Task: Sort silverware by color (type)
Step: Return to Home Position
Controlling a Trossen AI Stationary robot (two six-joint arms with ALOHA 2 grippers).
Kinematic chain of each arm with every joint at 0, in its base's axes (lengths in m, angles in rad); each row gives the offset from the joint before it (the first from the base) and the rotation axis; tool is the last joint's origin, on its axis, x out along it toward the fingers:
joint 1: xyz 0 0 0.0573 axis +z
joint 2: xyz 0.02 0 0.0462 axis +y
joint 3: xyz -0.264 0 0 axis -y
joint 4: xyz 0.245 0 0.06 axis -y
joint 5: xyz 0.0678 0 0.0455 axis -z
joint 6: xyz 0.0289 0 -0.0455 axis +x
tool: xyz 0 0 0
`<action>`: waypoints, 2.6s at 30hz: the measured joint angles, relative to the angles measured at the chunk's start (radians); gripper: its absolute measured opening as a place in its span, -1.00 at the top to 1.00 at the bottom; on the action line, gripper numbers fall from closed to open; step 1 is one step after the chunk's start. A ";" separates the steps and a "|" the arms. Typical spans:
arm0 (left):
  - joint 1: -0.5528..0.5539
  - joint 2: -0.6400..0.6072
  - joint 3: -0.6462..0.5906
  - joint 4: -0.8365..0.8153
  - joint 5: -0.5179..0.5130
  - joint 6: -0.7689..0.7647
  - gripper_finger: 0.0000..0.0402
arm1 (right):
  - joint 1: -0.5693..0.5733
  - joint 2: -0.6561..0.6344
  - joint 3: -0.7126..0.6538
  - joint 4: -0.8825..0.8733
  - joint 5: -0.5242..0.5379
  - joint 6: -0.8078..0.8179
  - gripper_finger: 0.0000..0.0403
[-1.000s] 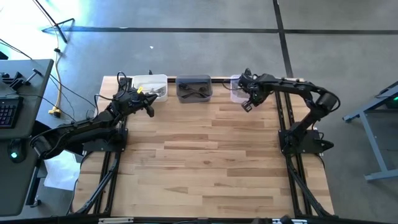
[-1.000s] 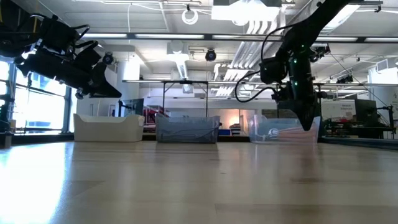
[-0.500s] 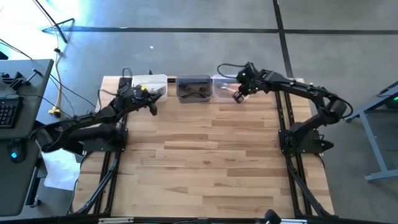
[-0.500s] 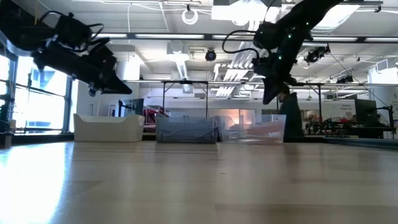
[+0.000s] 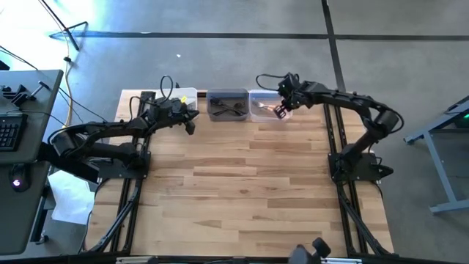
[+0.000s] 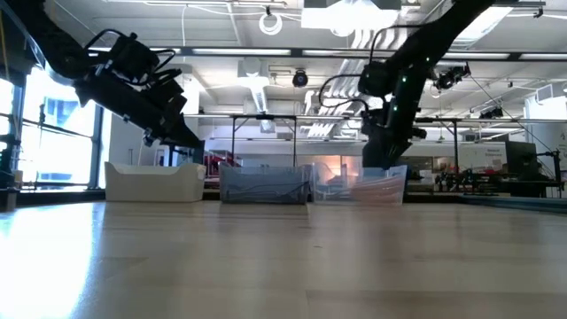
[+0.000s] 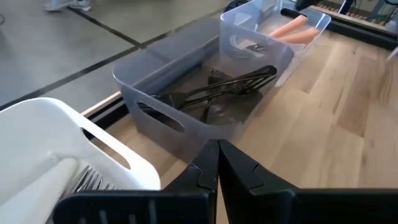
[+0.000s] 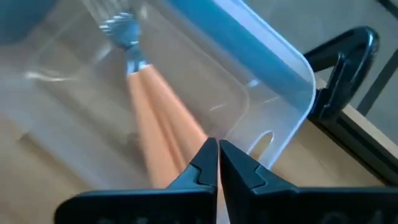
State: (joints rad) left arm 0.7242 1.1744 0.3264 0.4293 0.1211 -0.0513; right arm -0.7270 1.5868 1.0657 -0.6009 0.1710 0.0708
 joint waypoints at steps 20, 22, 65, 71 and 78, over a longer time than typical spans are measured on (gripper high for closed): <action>0.002 -0.001 0.000 0.000 -0.003 -0.026 1.00 | -0.166 0.128 0.198 -0.275 0.118 0.000 1.00; 0.002 -0.001 0.000 -0.003 -0.003 -0.026 1.00 | -0.177 0.128 0.198 -0.304 0.135 0.001 1.00; 0.001 -0.001 -0.001 -0.010 -0.003 -0.026 1.00 | -0.247 0.002 0.197 -0.333 0.124 -0.052 1.00; 0.001 -0.001 -0.001 -0.001 0.001 -0.026 1.00 | -0.157 -0.030 0.141 -0.080 -0.038 -0.106 1.00; 0.002 -0.001 -0.001 0.019 0.003 -0.024 1.00 | -0.120 0.102 0.118 0.355 0.024 -0.053 1.00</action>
State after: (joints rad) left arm 0.7258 1.1736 0.3252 0.4480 0.1238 -0.0757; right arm -0.8469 1.6890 1.1839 -0.2455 0.1949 0.0181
